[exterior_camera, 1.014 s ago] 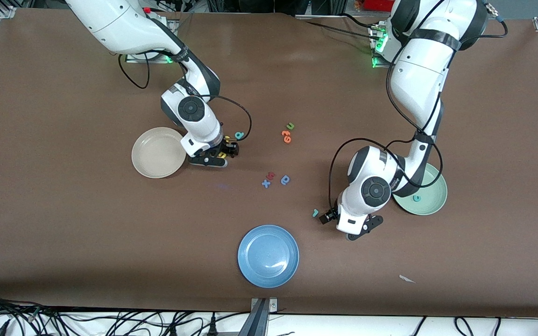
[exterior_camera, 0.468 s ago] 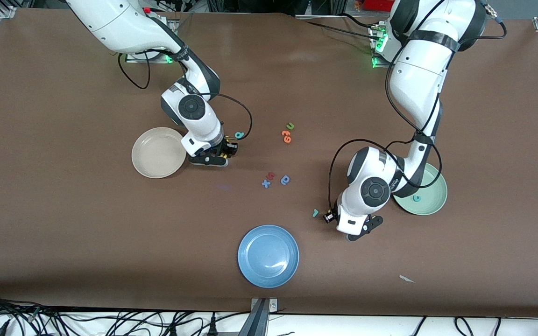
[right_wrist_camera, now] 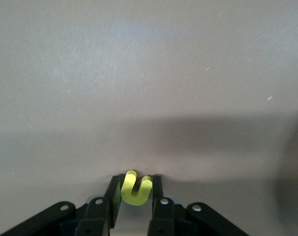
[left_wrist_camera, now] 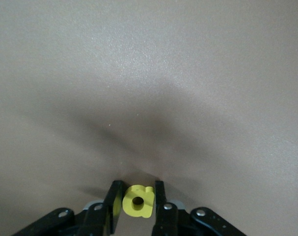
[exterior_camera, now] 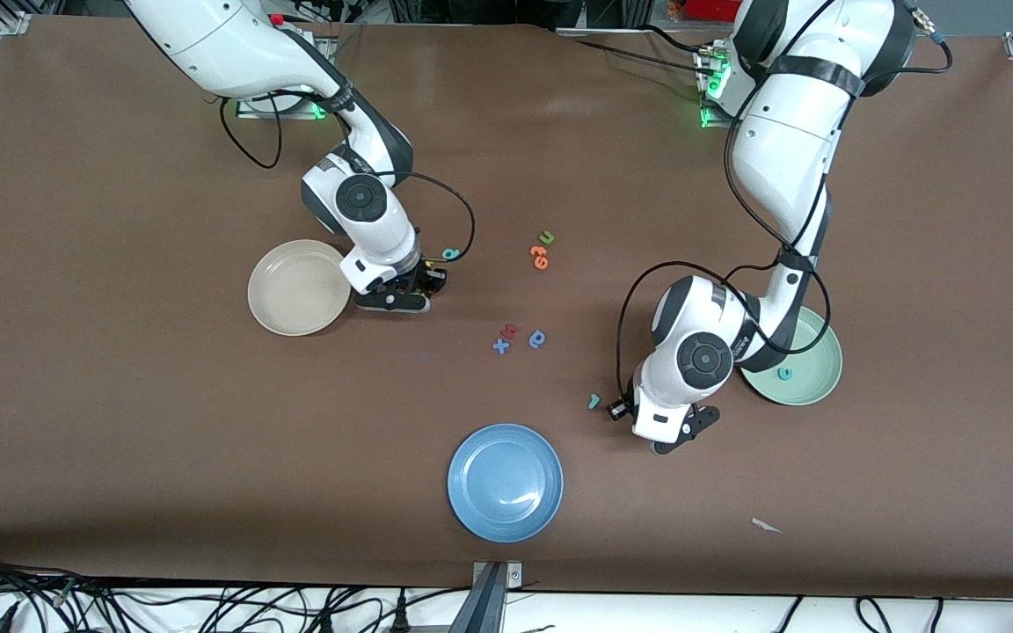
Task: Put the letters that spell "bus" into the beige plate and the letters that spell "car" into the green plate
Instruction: 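Place the yellow u on the white plate while the left gripper places the a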
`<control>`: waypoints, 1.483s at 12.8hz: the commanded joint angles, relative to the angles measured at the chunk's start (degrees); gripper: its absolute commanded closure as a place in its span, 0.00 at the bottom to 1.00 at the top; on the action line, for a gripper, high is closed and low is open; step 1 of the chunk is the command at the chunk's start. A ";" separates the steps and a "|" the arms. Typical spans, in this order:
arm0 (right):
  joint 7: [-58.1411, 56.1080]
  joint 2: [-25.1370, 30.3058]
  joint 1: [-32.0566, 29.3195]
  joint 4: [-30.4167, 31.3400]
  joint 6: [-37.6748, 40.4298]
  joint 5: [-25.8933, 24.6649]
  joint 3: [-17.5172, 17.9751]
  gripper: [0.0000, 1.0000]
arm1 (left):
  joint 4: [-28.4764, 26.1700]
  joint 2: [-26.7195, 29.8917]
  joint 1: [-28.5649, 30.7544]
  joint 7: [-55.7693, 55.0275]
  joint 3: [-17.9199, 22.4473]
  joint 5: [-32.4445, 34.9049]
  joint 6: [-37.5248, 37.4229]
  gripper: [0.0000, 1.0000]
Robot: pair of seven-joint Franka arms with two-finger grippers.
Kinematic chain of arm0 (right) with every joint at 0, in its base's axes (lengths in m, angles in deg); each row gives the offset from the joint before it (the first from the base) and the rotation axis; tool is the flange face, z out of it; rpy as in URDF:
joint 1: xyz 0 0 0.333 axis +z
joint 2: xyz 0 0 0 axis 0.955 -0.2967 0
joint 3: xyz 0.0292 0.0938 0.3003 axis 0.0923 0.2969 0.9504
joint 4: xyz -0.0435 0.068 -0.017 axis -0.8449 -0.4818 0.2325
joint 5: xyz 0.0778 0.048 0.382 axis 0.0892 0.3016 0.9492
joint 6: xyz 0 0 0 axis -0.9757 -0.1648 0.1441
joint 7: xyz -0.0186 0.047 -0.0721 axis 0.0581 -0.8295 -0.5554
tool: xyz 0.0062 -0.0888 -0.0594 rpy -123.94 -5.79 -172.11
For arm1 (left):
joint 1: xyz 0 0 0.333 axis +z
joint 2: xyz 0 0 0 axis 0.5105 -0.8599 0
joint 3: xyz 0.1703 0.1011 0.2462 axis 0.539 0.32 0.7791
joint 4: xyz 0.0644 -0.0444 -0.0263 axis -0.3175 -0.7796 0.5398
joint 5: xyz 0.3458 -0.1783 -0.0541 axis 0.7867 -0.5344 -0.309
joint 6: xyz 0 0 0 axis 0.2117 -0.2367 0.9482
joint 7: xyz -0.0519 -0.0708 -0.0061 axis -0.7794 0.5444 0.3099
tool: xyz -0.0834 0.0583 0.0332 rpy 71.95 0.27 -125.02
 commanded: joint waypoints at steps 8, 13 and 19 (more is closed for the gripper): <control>-27.91 14.44 -14.37 2.42 18.86 0.17 0.25 1.00 | 1.41 0.18 0.68 3.25 0.78 2.24 -3.40 0.77; -27.49 14.53 -15.35 5.60 16.49 0.26 0.16 0.22 | 1.49 4.58 8.05 26.25 0.78 2.87 -16.05 0.79; -24.26 13.74 -15.18 5.51 13.61 9.13 2.96 0.00 | -1.92 8.62 14.92 52.19 0.69 10.94 -23.46 0.79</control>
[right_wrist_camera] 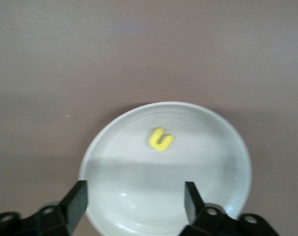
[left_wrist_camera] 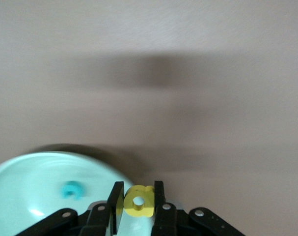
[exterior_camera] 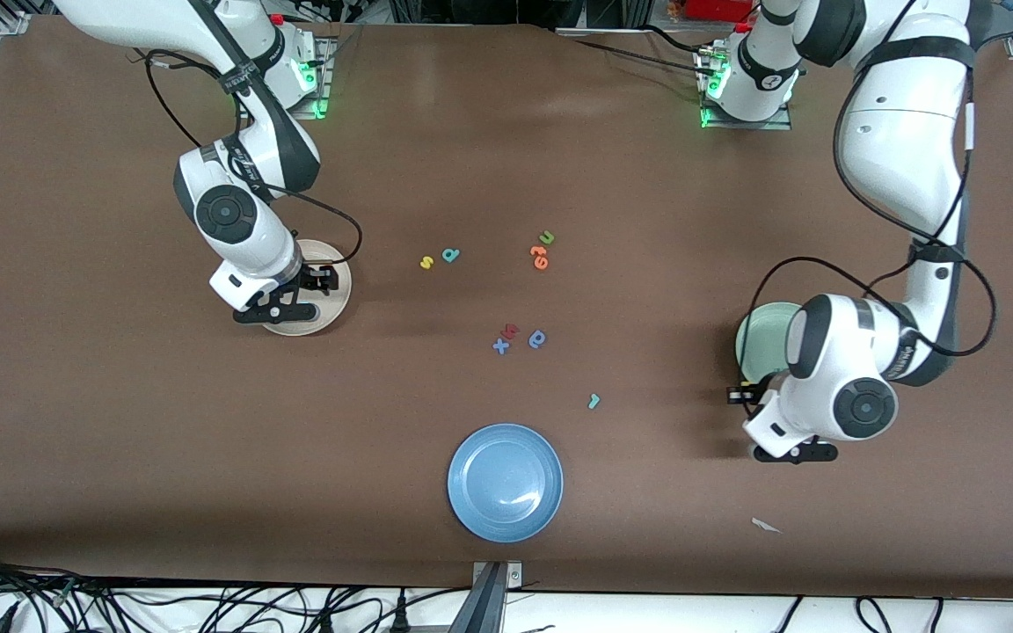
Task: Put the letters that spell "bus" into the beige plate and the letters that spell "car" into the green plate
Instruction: 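Place the yellow u on the white plate while the left gripper places the a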
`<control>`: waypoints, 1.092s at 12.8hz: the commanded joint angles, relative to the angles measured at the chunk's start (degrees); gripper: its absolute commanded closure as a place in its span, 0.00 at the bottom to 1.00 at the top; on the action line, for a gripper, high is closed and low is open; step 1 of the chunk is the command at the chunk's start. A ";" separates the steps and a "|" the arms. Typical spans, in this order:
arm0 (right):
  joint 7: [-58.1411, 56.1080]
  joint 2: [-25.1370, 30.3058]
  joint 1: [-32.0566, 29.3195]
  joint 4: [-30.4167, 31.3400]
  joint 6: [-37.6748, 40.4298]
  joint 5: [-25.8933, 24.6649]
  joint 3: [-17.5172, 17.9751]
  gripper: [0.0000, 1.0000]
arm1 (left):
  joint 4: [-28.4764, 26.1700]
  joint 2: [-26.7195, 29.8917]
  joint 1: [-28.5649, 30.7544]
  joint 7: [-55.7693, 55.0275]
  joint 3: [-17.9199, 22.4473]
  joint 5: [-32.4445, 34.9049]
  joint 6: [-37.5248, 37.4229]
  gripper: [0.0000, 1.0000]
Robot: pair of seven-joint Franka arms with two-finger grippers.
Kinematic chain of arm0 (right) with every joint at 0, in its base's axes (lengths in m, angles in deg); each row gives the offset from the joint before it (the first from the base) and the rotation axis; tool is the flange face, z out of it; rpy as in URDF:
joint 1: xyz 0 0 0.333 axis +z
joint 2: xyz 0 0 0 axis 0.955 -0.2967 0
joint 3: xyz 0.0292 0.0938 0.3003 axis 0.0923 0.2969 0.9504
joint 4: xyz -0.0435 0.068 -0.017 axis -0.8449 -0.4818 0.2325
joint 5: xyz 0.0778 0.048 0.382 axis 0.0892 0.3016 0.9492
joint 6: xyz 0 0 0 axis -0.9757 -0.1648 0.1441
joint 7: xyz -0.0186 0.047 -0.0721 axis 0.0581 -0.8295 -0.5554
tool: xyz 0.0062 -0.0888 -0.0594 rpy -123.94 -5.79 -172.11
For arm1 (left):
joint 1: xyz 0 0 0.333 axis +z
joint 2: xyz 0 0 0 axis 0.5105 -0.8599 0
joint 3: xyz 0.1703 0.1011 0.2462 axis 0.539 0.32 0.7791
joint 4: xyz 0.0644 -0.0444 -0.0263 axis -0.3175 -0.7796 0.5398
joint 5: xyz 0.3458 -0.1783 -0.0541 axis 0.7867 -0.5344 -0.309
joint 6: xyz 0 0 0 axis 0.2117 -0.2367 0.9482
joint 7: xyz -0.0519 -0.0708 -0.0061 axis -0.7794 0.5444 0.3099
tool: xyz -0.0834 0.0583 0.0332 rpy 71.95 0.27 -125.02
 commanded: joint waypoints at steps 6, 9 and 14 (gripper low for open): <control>17.81 -4.50 6.73 1.38 -10.57 1.73 4.63 0.00 | -6.31 4.42 2.38 19.53 -0.71 6.27 -3.39 0.00; 23.81 -4.95 10.43 1.56 -11.28 0.23 4.63 0.00 | -4.98 3.72 -0.33 4.54 -1.67 -1.70 -1.22 0.00; 32.77 -8.02 13.34 2.00 -14.01 -8.19 4.63 0.00 | -4.54 1.17 -10.61 -20.25 -1.68 -4.90 12.57 0.00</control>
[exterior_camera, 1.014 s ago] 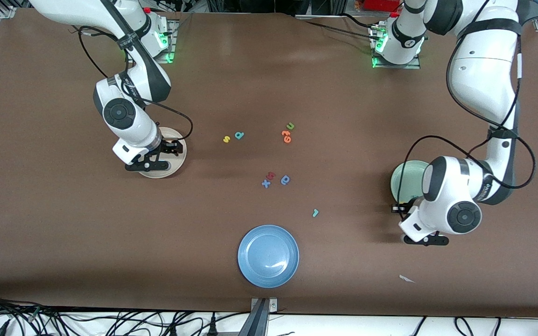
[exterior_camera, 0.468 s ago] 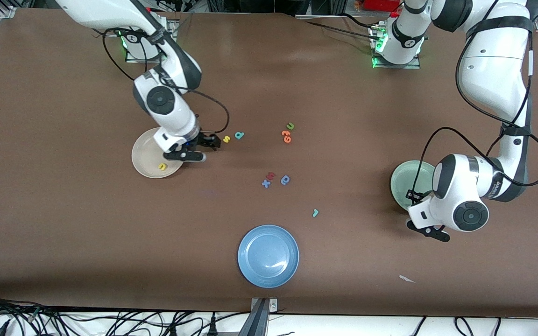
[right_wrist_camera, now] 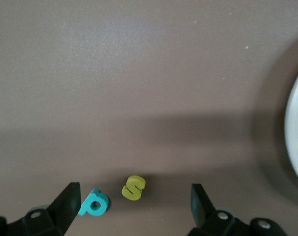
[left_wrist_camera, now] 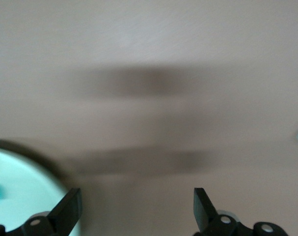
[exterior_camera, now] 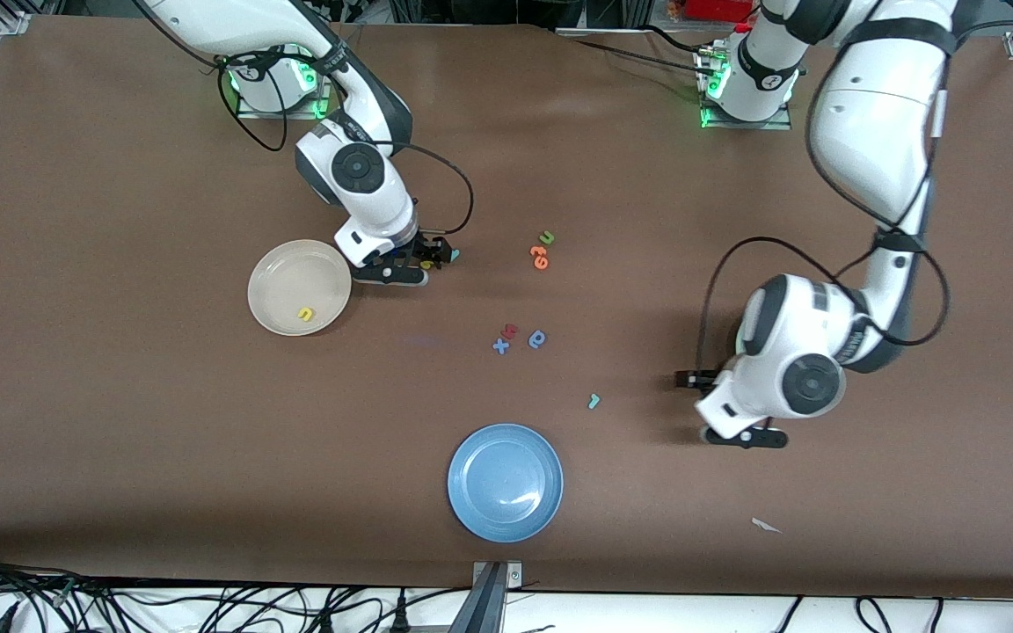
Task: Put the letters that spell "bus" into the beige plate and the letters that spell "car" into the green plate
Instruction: 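Place the yellow u on the white plate while the left gripper places the a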
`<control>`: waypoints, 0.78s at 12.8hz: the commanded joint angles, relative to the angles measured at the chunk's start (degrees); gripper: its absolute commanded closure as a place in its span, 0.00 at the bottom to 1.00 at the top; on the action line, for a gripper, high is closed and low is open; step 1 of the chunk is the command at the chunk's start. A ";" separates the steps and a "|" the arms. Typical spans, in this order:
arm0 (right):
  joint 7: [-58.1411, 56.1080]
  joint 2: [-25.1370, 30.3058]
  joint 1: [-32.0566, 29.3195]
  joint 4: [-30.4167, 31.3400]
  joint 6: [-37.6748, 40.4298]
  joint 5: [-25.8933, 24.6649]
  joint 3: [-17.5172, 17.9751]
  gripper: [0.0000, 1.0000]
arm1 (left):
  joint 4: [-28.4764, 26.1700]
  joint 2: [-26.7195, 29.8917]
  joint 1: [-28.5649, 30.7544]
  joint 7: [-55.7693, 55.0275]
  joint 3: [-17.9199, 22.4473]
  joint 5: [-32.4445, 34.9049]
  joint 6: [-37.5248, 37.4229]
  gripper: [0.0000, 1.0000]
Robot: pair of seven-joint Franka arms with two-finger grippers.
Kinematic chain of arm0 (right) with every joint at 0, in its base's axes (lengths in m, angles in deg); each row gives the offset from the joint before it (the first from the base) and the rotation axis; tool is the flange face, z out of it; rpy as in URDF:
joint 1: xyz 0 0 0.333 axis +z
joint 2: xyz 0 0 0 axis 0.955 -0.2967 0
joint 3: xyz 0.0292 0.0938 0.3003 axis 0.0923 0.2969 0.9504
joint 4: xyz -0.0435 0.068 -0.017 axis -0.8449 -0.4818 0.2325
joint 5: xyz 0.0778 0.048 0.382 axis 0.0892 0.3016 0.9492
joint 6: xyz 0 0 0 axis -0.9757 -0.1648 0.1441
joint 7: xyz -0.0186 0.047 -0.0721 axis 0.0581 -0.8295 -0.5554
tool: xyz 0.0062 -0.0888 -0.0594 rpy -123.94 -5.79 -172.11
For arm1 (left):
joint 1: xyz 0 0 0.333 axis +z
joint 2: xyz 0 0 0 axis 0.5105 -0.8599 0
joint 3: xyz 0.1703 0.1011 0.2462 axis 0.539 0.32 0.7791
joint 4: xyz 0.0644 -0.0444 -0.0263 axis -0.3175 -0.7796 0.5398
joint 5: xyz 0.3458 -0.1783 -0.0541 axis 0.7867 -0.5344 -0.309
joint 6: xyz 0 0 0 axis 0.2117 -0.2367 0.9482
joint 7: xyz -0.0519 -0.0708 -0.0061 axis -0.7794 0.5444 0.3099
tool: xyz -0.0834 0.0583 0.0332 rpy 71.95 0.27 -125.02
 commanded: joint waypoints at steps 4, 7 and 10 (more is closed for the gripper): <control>3.53 -1.06 0.20 3.07 -4.27 -4.19 -0.44 0.02 | 5.59 -6.60 -8.63 -17.58 1.00 -1.18 10.54 0.00; 3.62 -1.41 0.20 4.21 -6.03 -4.28 -0.53 0.11 | 8.07 -8.91 -9.78 -19.97 1.10 -1.18 10.63 0.01; 3.71 -2.11 0.20 4.22 -6.91 -4.89 -0.53 0.19 | 9.21 -10.31 -10.58 -22.69 1.18 -1.09 11.85 0.05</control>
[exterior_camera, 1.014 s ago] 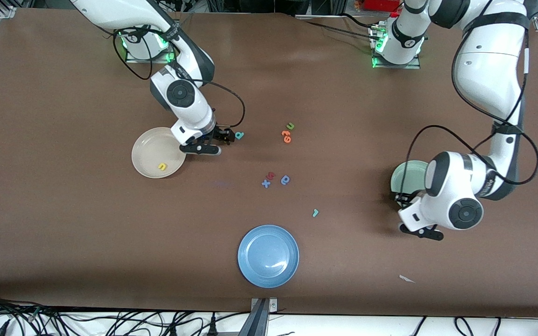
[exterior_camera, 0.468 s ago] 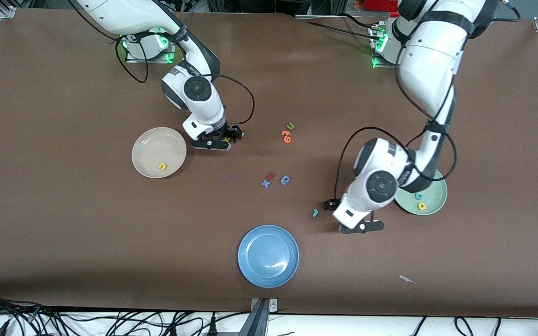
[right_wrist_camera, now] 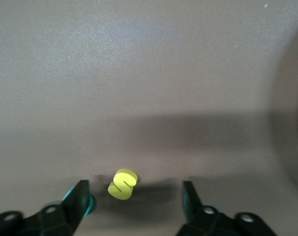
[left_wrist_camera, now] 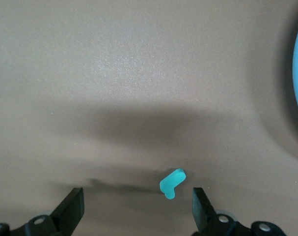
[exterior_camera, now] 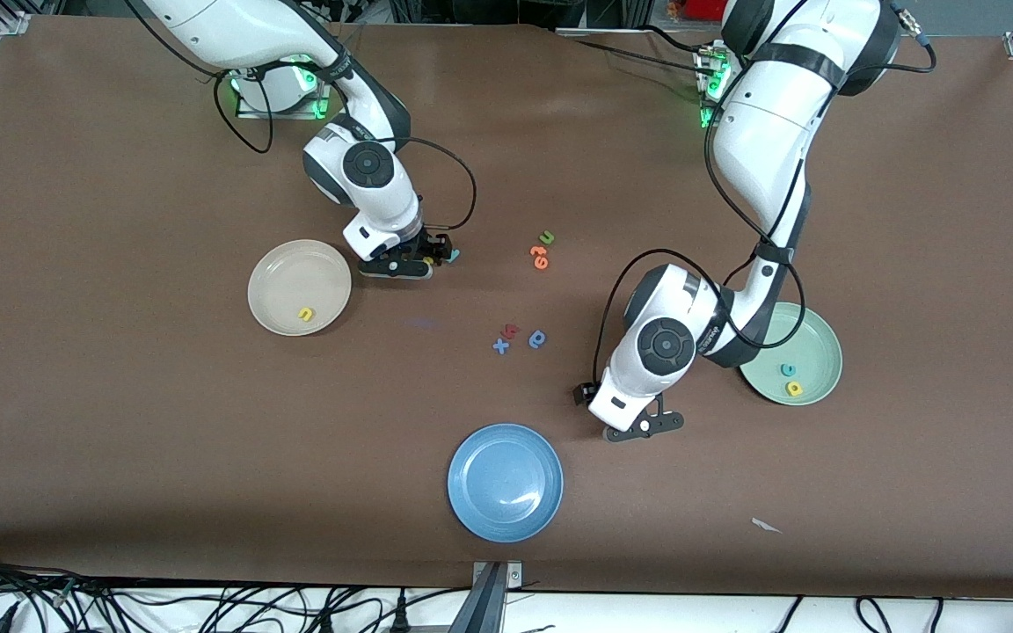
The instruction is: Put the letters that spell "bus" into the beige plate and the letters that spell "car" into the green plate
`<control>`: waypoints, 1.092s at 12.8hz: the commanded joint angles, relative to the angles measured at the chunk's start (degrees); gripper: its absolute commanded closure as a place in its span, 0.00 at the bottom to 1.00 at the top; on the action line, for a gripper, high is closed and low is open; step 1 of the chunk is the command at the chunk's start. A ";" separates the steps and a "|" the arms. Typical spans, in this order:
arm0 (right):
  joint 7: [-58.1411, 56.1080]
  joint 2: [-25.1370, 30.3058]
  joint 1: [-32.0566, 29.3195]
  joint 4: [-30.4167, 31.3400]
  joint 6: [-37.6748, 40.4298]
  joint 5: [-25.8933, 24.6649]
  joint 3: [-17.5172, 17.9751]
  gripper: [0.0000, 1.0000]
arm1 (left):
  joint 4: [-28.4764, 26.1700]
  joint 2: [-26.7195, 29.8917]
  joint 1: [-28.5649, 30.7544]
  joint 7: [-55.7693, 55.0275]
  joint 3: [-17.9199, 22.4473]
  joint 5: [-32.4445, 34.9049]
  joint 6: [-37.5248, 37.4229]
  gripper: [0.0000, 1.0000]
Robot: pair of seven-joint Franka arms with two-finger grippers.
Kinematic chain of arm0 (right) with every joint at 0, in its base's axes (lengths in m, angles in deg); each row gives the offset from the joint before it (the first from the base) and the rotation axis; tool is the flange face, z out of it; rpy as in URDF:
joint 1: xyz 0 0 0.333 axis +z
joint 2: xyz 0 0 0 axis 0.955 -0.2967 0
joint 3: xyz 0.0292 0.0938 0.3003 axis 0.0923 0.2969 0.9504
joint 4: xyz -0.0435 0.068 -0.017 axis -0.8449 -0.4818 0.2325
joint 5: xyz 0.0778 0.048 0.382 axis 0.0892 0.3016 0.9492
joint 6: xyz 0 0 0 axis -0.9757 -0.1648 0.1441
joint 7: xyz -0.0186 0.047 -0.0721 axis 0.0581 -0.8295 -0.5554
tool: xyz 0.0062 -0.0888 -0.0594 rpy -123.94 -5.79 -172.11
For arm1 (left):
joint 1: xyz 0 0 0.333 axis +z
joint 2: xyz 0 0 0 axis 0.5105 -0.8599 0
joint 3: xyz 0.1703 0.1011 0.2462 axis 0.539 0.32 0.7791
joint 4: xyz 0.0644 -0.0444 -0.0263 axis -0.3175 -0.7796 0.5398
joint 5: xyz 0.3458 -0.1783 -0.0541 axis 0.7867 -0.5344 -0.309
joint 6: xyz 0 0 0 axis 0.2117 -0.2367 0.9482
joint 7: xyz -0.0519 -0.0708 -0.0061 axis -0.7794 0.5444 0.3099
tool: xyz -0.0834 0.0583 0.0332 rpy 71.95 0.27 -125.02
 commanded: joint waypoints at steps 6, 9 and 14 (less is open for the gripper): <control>1.50 -1.85 -0.02 0.50 -3.50 -3.38 -0.08 0.19 | 5.16 -4.14 -1.73 -4.71 1.13 -0.99 0.63 0.18; 1.42 -2.21 -0.02 0.50 -3.77 -5.22 -0.69 0.47 | 5.16 -4.14 -1.81 -5.06 1.13 -0.99 0.63 0.39; 1.33 -2.38 -0.02 0.50 -3.77 -6.99 -1.13 0.66 | 5.08 -4.14 -1.81 -5.85 1.13 -0.99 0.63 0.58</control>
